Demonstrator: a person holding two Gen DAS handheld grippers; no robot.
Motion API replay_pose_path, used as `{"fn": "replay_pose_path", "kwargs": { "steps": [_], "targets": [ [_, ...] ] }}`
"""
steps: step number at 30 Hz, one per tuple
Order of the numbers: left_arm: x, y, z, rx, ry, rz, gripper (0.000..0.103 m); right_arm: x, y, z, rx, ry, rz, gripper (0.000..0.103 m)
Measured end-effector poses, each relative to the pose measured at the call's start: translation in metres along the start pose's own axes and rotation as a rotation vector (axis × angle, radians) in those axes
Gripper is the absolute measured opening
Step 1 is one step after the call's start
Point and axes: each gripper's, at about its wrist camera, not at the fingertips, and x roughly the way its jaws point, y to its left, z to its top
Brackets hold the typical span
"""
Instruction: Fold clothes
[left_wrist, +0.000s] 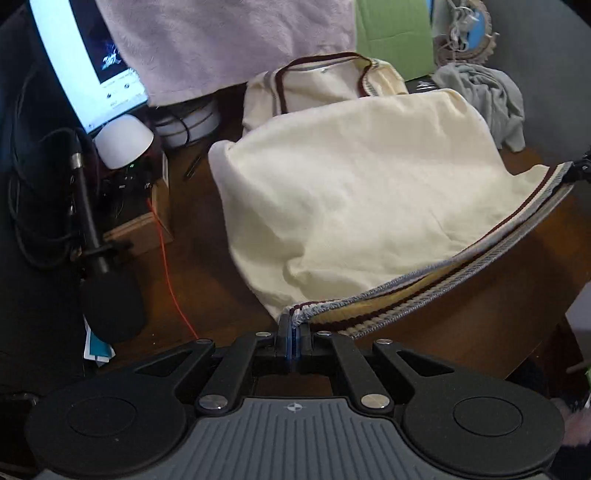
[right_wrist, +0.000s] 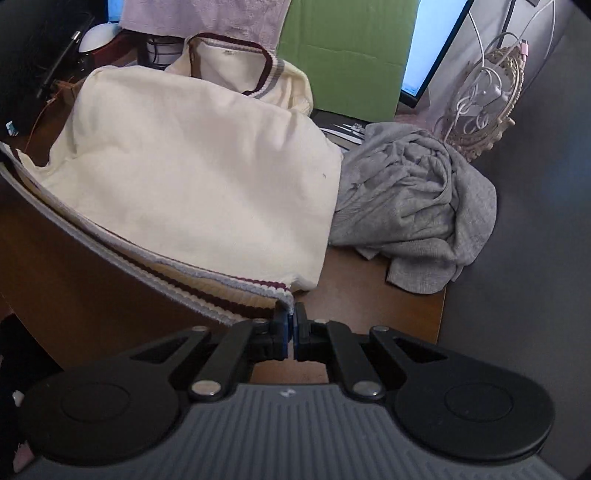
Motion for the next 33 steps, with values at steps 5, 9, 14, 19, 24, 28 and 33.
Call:
{"fn": "replay_pose_path", "kwargs": {
  "steps": [5,9,14,19,24,28,33],
  "targets": [
    [-0.010,-0.008,-0.035,-0.024,-0.058,-0.039,0.002,0.012,0.010,-0.055,0.049,-0.030,0.036,0.003],
    [-0.013,-0.018,-0.067,-0.037,-0.119,-0.045,0.002,0.008,0.024,-0.096,0.104,-0.082,0.080,0.003],
    [-0.017,-0.031,-0.106,-0.053,-0.196,-0.052,0.002,0.003,0.043,-0.140,0.152,-0.163,0.077,0.003],
    [-0.022,-0.044,-0.145,-0.069,-0.273,-0.060,0.002,-0.009,0.060,-0.169,0.171,-0.274,0.064,0.003],
    [-0.018,-0.039,-0.174,-0.109,-0.318,-0.093,0.002,-0.016,0.066,-0.202,0.215,-0.345,0.114,0.003],
    [-0.012,-0.039,-0.195,-0.111,-0.345,-0.131,0.004,-0.009,0.062,-0.225,0.286,-0.368,0.175,0.005],
    [-0.015,-0.031,-0.204,-0.128,-0.387,-0.176,0.016,-0.003,0.057,-0.244,0.347,-0.418,0.230,0.007]
  ]
}}
